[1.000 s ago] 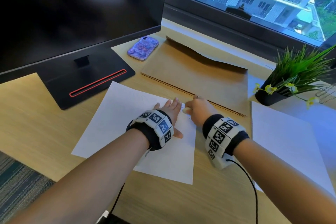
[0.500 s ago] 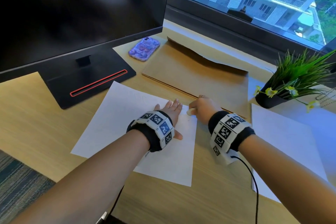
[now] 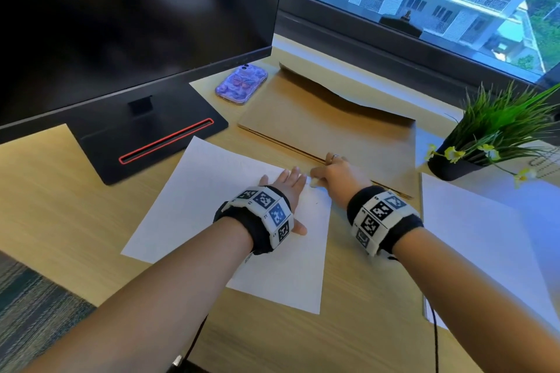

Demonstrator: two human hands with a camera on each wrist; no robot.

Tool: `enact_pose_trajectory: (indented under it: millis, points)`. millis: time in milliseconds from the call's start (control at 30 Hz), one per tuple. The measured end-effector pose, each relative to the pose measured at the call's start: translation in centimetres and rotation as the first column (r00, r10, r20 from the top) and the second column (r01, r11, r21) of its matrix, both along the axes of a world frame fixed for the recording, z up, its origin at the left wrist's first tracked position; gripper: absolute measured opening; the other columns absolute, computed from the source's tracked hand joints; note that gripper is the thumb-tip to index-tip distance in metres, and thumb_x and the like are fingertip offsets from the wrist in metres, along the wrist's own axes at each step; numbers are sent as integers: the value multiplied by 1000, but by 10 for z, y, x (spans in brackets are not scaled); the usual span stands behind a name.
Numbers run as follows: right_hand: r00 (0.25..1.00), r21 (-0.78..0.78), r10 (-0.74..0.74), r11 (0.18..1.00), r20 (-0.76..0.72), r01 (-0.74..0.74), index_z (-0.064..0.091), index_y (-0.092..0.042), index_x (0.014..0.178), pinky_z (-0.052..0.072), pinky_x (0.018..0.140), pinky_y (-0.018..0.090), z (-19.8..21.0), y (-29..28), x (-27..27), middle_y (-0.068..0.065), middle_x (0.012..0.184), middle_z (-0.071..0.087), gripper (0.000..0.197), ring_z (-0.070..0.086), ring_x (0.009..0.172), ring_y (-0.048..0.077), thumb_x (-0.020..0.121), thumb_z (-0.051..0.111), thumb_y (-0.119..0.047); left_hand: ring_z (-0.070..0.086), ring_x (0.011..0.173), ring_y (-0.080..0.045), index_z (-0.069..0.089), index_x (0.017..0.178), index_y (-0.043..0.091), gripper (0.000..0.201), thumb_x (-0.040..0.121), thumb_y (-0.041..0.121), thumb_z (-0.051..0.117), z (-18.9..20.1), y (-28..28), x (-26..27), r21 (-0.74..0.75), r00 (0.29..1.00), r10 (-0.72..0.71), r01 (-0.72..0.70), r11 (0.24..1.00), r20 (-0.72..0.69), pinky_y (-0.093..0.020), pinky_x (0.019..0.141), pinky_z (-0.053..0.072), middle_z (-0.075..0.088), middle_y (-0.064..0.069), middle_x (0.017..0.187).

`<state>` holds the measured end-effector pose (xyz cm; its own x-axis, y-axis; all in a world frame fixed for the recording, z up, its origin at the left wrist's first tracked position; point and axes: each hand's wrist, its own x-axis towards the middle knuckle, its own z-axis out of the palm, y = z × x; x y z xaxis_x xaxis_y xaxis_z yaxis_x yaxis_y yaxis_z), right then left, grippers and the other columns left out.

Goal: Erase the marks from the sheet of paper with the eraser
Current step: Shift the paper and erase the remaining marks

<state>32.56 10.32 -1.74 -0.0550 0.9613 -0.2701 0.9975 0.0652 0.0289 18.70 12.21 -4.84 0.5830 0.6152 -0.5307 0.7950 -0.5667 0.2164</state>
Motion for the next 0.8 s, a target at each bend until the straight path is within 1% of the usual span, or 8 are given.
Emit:
enact_pose_trajectory:
  millis: [33, 100, 167, 233, 333, 433, 600, 800]
  points:
    - [999, 13, -13, 1000, -33, 13, 62, -22, 112, 45, 79, 35, -5, -1, 0, 1, 96, 31, 24, 45, 105, 27, 94, 49, -11, -12, 145, -21, -14, 149, 14, 115, 78, 55, 66, 1, 0, 0, -2, 1000, -1, 1, 1000, -1, -53, 115, 3, -21, -3, 156]
    - [994, -39, -80, 996, -77, 77, 63, -17, 113, 46, 84, 39, -10, -5, 9, 2, 98, 31, 27, 45, 97, 26, 93, 48, -8, -12, 145, -21, -14, 149, 14, 115, 78, 55, 66, 2, 1, 0, -10, 1000, -1, 1, 1000, -9, -54, 115, 3, -22, -3, 156]
    - [989, -129, -136, 983, -53, 129, 65, -16, 107, 44, 87, 37, -8, -9, 20, 3, 98, 35, 21, 41, 91, 22, 94, 48, -14, -13, 145, -21, -15, 149, 13, 116, 78, 55, 66, 2, 1, 0, -21, 1000, -5, 5, 1000, -27, -54, 115, 3, -23, -3, 156]
    - [990, -183, -141, 974, -26, 134, 65, -13, 101, 42, 85, 34, -1, -9, 24, 4, 98, 41, 19, 47, 93, 25, 95, 49, -21, -13, 145, -22, -16, 149, 13, 116, 78, 54, 67, 2, 0, 2, -23, 999, -5, 5, 1000, -38, -54, 114, 3, -24, -4, 156]
    - [966, -83, -220, 974, -139, 210, 63, -14, 117, 40, 88, 28, 3, -7, 16, 9, 110, 49, 26, 53, 103, 28, 94, 50, -12, -13, 145, -25, -14, 149, 16, 115, 78, 50, 69, 6, 0, 4, -33, 999, -2, 1, 999, -45, -57, 114, 5, -23, -5, 156]
    - [928, 20, -285, 954, -239, 298, 56, -15, 127, 43, 87, 29, -2, -8, 3, 10, 122, 47, 34, 55, 102, 26, 95, 49, -8, -12, 145, -27, -11, 150, 19, 114, 76, 49, 71, 9, -1, 6, -38, 999, 1, -2, 999, -37, -61, 112, 7, -21, -6, 156]
    - [956, -78, -263, 964, -128, 255, 58, -15, 120, 45, 75, 27, -3, -18, -6, 10, 125, 43, 27, 57, 96, 23, 94, 52, -12, -13, 145, -30, -12, 150, 20, 112, 79, 44, 71, 13, -4, 10, -35, 996, 30, -33, 999, -84, -63, 112, 8, -22, -6, 156]
    - [942, 48, -292, 952, -166, 303, 59, -14, 119, 50, 85, 34, 3, -8, -5, 11, 123, 45, 30, 56, 104, 27, 92, 50, -4, -14, 144, -30, -16, 149, 26, 112, 79, 44, 71, 13, -4, 13, -41, 993, 14, -19, 999, -119, -64, 111, 8, -25, -5, 155]
